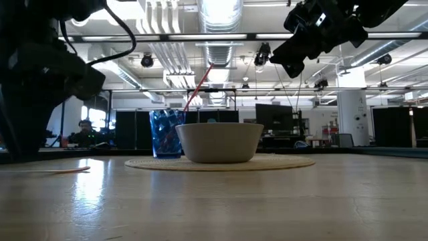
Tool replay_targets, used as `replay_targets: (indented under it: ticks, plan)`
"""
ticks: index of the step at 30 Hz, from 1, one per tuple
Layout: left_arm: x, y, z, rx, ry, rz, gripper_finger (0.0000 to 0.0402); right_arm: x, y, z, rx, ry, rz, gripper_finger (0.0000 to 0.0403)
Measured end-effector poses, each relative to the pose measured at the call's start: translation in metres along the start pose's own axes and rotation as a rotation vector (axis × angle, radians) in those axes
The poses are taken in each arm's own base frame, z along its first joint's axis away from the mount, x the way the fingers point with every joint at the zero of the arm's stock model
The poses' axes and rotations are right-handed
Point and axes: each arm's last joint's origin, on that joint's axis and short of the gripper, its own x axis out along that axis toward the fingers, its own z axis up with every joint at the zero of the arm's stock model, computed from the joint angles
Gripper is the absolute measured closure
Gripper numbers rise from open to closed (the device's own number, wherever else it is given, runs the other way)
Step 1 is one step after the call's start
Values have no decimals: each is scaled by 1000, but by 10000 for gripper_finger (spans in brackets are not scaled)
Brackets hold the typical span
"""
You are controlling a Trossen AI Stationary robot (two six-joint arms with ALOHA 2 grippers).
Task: Pick & Place Utensil
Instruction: Put the orange spoon into the gray bowl on the brown mat
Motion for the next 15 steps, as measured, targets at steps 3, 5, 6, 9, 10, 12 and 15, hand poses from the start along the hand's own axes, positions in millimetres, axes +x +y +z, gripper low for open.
replay_targets:
  ticks: [3, 5, 6, 9, 10, 12, 15]
  plan:
    - [6, -1, 0, -7, 22, 19, 250, 0, 0, 0, 0, 0, 0, 297]
    - [10, -1, -1, -9, 51, 35, 250, 0, 0, 0, 0, 0, 0, 296]
    - [13, -1, -1, -9, 72, 42, 250, 0, 0, 0, 0, 0, 0, 296]
    - [20, -1, -2, -5, 112, 75, 250, 0, 0, 0, 0, 0, 0, 299]
    - [21, -1, -2, 0, 118, 80, 250, 0, 0, 0, 0, 0, 0, 301]
    - [24, -1, -2, 11, 122, 95, 250, 0, 0, 0, 0, 0, 0, 306]
    - [26, 1, -2, 14, 123, 126, 255, 0, 0, 0, 0, 0, 0, 312]
